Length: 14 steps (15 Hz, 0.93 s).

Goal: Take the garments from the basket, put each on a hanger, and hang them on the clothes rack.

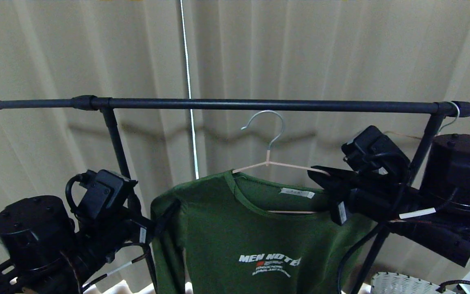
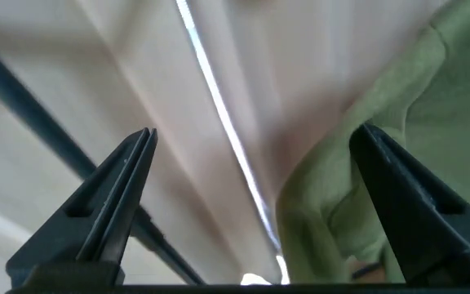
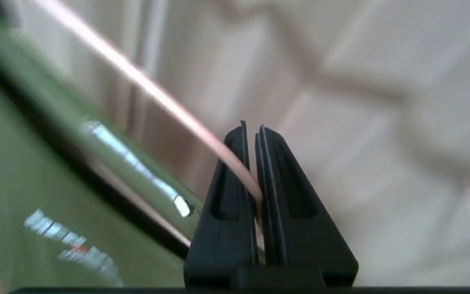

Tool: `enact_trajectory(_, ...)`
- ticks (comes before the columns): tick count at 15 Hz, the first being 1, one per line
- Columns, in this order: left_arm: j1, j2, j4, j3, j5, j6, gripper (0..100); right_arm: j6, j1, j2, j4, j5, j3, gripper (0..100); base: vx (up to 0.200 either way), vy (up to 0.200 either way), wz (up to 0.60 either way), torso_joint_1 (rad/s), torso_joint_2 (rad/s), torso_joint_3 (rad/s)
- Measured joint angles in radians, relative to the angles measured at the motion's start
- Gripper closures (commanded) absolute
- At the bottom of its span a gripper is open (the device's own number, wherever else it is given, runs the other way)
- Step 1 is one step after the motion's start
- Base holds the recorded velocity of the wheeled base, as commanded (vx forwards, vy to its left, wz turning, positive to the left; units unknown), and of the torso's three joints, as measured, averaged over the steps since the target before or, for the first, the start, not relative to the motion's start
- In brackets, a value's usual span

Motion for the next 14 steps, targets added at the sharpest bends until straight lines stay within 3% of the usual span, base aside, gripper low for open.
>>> enact_trajectory(5,0.053,0.027,-0.002,-0.014,0.0,0.0,0,-0.002,0.002,-0.023,-0.003,0.077,0.023,100,0.0,0.0,0.0,0.0,0.0,0.0)
enact_trajectory(8,0.066,0.034,-0.002,-0.014,0.0,-0.001,0,-0.004,0.002,-0.029,0.006,0.084,0.027,100,0.0,0.0,0.0,0.0,0.0,0.0)
enact_trajectory(10,0.065,0.036,-0.006,-0.01,-0.003,-0.001,0,-0.007,0.0,-0.031,0.039,0.07,0.023,100,0.0,0.0,0.0,0.0,0.0,0.0)
enact_trajectory(14,0.05,0.02,-0.015,0.027,-0.01,-0.009,0,-0.006,-0.027,-0.035,0.122,-0.04,0.0,100,0.0,0.0,0.0,0.0,0.0,0.0)
